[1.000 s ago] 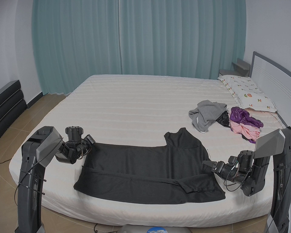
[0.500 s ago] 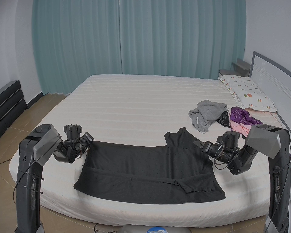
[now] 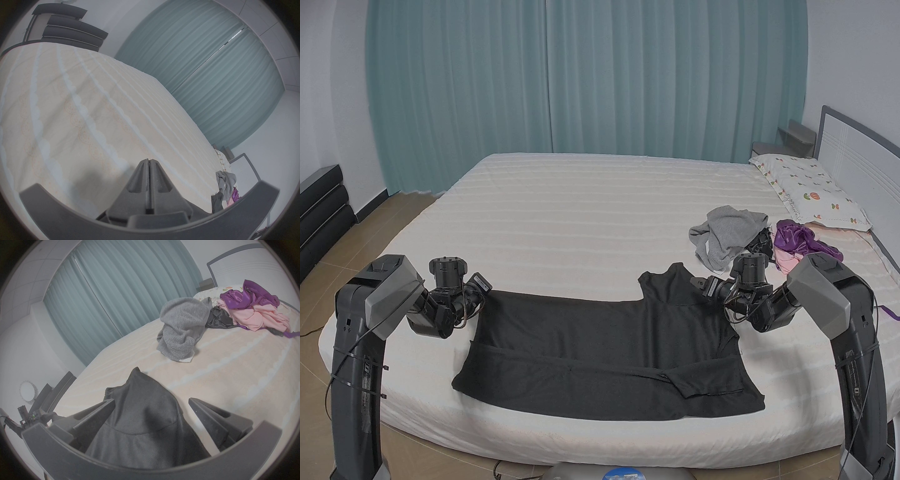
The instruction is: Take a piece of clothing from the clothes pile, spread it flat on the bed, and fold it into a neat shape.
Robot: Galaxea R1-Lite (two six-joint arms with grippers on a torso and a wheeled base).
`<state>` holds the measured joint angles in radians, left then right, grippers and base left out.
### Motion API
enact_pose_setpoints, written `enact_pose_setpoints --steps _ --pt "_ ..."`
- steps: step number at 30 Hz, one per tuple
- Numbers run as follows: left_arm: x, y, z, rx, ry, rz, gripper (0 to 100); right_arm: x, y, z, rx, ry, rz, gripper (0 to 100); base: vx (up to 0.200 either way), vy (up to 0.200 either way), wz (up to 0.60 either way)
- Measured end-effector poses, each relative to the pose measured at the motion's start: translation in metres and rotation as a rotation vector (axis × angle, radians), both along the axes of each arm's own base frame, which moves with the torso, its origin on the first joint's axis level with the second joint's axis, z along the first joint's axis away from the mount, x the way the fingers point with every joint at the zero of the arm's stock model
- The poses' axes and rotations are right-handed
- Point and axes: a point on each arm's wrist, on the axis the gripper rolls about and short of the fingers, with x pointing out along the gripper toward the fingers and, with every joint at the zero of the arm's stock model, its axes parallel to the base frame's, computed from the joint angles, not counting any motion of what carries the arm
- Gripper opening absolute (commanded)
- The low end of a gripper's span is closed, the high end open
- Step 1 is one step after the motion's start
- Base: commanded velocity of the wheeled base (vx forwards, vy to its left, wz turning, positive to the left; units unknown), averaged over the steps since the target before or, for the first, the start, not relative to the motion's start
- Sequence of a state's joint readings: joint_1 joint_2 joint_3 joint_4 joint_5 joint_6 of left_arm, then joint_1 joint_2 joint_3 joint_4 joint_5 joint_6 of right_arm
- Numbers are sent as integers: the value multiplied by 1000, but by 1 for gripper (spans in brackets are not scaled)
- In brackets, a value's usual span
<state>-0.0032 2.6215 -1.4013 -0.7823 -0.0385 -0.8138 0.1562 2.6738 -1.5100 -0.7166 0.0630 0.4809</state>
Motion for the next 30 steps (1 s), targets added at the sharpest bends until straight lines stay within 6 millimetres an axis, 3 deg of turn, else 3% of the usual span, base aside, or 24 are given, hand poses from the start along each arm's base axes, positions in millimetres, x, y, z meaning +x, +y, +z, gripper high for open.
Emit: enact_pose_setpoints --steps 9,10,22,30 --pt "-2 0 -1 0 5 1 0 8 1 -14 -9 8 -8 100 0 0 0" --pt "-2 0 -2 1 6 1 0 8 1 -15 -10 8 -9 0 0 0 0" --pt "-2 2 -1 0 10 3 0 8 -10 -26 -36 67 -41 0 0 0 0" --pt "-9 5 8 -4 12 6 0 7 -14 -11 -31 47 -66 0 0 0 0"
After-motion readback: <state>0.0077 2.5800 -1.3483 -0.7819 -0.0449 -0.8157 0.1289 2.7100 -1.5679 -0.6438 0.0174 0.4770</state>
